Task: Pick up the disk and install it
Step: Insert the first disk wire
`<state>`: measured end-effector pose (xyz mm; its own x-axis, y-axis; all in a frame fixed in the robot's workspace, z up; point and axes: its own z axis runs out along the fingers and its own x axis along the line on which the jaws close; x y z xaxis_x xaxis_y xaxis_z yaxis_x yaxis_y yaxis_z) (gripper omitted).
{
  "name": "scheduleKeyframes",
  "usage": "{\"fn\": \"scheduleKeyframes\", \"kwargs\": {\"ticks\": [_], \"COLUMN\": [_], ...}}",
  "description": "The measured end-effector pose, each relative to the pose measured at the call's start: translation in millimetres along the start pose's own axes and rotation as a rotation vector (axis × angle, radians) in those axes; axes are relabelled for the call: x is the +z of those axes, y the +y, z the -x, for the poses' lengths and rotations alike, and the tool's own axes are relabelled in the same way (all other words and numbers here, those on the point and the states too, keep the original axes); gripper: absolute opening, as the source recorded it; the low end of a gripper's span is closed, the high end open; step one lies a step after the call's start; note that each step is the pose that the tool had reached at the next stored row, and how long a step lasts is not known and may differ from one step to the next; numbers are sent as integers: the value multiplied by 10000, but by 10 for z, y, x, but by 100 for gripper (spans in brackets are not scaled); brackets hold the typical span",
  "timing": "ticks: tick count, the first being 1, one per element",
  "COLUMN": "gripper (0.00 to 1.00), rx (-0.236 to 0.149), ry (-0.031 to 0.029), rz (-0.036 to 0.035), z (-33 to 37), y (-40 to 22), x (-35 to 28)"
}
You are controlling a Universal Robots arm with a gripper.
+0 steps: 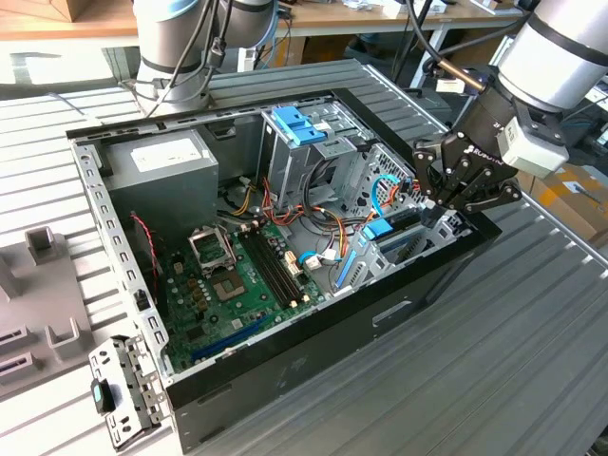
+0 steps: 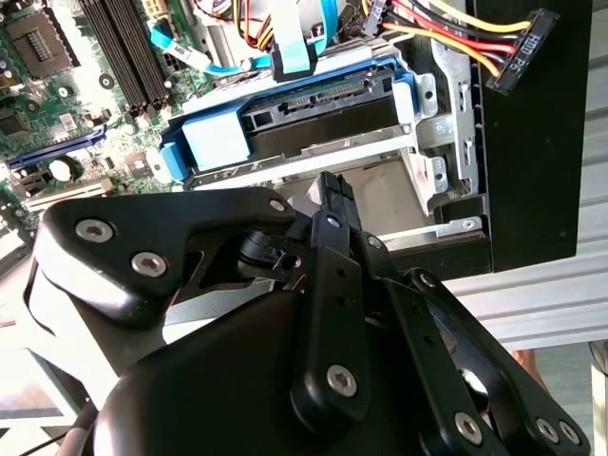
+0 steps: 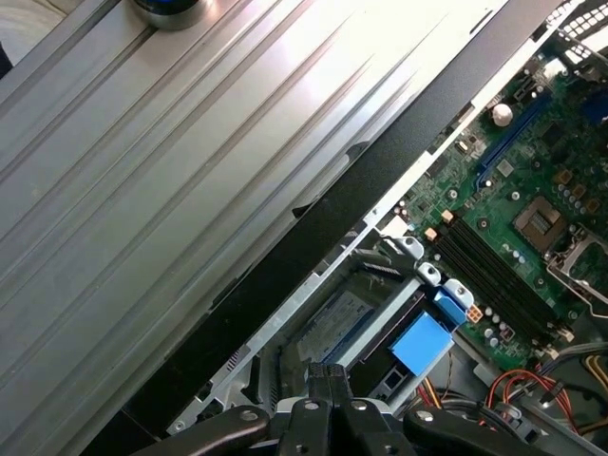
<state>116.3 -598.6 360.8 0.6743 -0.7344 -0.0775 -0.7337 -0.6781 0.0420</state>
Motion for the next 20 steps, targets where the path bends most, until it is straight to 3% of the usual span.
{"fn": "scheduleKeyframes", "kwargs": {"ticks": [4, 6, 9, 11, 14, 17, 20], "gripper": [11, 11, 11, 11, 11, 11, 11], "rx": [-1, -3, -13, -18, -23, -25, -43], "ry": [26, 91, 231, 290, 345, 319, 114], "rz": [-31, -115, -303, -402, -485, -514, -761], "z": [0, 0, 0, 0, -1, -1, 0], "y": [0, 1, 0, 0, -1, 0, 0], "x": [1, 2, 5, 7, 7, 6, 7]}}
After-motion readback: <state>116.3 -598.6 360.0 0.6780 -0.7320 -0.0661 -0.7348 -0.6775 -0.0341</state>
